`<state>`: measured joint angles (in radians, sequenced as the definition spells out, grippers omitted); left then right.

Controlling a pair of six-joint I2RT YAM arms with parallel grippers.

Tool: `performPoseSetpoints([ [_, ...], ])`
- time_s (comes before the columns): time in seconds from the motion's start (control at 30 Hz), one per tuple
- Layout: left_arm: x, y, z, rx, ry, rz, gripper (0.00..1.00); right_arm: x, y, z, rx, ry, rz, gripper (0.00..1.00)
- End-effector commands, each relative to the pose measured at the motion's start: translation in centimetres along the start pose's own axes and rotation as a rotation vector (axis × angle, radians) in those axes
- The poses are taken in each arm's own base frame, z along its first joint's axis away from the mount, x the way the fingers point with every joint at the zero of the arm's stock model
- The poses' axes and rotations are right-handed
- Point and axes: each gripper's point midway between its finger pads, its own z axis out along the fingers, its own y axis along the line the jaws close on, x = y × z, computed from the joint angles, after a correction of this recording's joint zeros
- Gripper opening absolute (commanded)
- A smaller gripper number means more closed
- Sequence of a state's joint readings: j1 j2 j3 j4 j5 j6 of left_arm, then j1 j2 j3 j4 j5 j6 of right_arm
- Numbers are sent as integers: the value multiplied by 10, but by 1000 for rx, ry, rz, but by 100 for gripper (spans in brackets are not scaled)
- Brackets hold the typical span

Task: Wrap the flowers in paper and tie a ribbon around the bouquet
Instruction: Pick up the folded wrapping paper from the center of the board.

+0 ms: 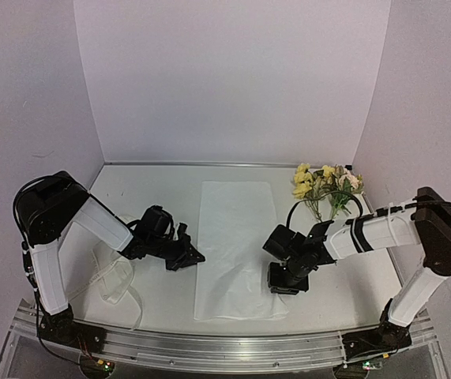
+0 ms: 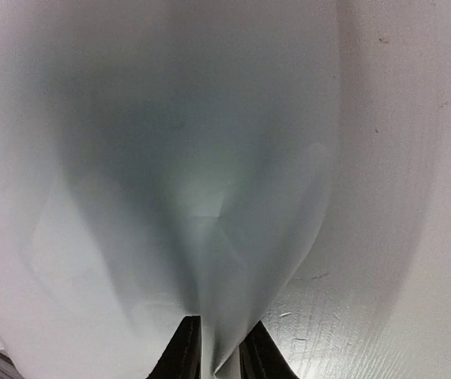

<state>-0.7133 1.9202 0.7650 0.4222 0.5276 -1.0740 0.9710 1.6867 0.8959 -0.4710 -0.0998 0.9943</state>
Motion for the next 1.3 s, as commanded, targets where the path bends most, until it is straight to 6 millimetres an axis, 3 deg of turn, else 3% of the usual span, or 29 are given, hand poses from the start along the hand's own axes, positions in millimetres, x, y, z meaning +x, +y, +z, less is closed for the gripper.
performPoseSetpoints([
  [0.0,11,31,6,-89,18,-43,0,-4,-6,-12,43,-19,-23,15],
  [0.23,11,33,2,-111,10,-27,0,-10,-5,-39,70,-43,-75,0],
  [0.43,7,27,-2,-119,2,5,3,-8,-3,-57,105,-43,-147,0],
  [0.63,4,19,-9,-130,-13,44,30,-11,-5,-81,203,-91,-286,7],
  [0.9,3,13,-24,-177,-23,94,44,-9,1,-80,221,-83,-330,0],
  [1.0,-1,12,-38,-239,-54,135,45,-10,-1,-82,238,-90,-342,0],
  [1.1,-3,-9,-45,-208,-51,177,41,-10,3,-85,237,-93,-367,0],
  [1.27,3,-33,-27,-151,4,241,26,-7,15,-86,226,-91,-424,1],
])
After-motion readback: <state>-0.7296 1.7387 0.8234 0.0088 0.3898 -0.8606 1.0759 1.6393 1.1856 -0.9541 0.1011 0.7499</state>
